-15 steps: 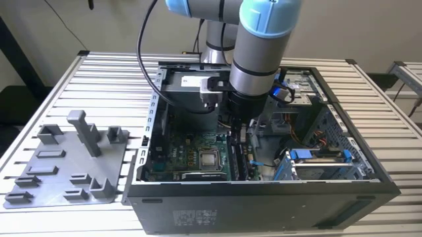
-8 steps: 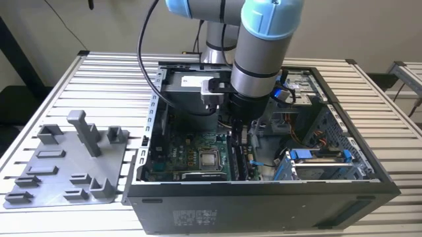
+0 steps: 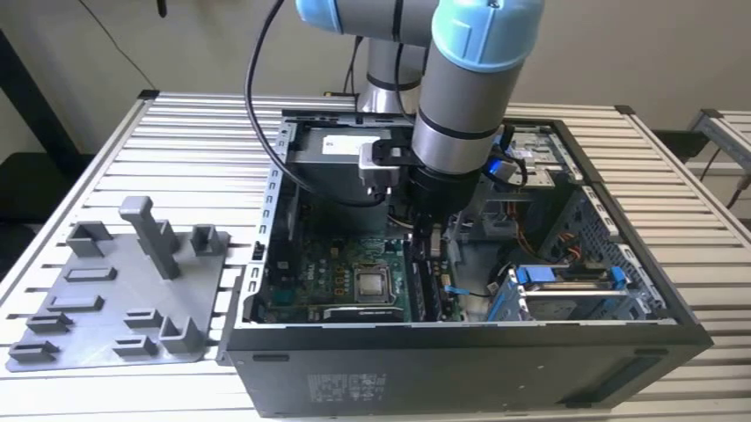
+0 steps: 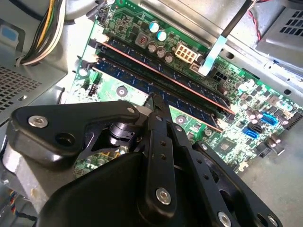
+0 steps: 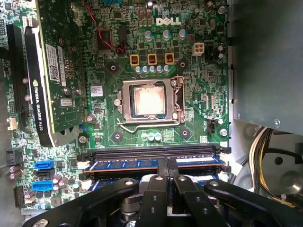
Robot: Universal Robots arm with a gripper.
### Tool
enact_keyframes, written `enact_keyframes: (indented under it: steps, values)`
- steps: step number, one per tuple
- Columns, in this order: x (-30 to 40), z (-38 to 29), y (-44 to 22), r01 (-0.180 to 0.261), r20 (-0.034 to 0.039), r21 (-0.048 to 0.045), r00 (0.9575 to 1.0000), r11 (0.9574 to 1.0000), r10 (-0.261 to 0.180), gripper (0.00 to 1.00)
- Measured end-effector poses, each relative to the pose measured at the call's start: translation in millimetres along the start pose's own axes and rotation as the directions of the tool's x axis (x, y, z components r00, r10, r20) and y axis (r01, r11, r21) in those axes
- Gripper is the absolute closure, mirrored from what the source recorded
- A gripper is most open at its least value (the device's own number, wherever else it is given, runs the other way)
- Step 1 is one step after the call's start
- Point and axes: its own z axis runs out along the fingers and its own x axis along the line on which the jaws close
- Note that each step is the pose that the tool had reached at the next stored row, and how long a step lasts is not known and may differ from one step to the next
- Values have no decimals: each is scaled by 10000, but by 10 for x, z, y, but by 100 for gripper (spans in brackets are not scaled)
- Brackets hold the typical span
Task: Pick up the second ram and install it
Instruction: 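Press down the second ram until it locks into place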
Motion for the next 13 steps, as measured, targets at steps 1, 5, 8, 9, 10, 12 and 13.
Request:
enact_keyframes:
  steps: [1,5,8,9,10,12,13]
  values:
    - [0,0,0,0,0,0,10000,10000,0,89]
    - [0,0,0,0,-2,-2,10000,10000,0,89]
    - [1,39,-1,1,1,-1,10000,10000,-1,89]
    - [1,57,-1,1,0,-1,10000,10000,-1,89]
    - [2,75,-2,1,0,-1,10000,10000,-1,89]
    - [2,111,-2,2,-1,-1,10000,10000,-2,89]
    - [3,128,-3,4,-3,-2,10000,10000,-4,89]
